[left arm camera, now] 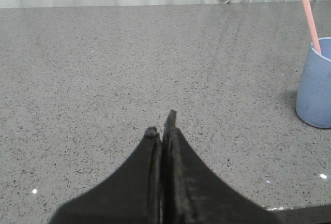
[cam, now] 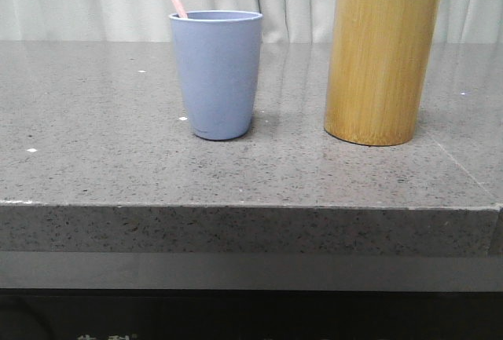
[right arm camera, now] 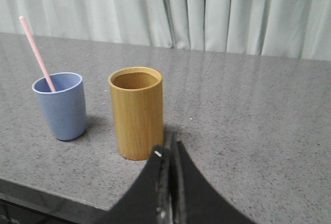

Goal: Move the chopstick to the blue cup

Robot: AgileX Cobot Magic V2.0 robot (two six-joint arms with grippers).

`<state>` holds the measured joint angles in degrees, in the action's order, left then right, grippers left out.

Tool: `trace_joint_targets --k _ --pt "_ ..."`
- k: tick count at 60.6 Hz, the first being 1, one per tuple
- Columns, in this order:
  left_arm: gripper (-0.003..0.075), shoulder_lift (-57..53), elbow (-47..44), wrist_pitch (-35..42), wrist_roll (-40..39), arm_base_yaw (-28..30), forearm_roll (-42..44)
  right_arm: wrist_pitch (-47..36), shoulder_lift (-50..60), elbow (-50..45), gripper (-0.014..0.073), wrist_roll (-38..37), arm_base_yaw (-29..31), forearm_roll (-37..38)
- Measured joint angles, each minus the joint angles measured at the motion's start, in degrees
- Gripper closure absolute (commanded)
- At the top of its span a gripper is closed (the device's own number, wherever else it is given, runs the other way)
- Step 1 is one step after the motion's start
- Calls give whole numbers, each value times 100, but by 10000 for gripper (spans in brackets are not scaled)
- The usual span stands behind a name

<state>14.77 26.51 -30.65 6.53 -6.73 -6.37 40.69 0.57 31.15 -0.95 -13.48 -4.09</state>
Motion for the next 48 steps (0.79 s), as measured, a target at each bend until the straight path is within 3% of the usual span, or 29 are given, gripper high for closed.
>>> trace_joint_targets --k 48 --pt "739 0 0 14 0 0 -4 -284 33 -263 673 -9 27 65"
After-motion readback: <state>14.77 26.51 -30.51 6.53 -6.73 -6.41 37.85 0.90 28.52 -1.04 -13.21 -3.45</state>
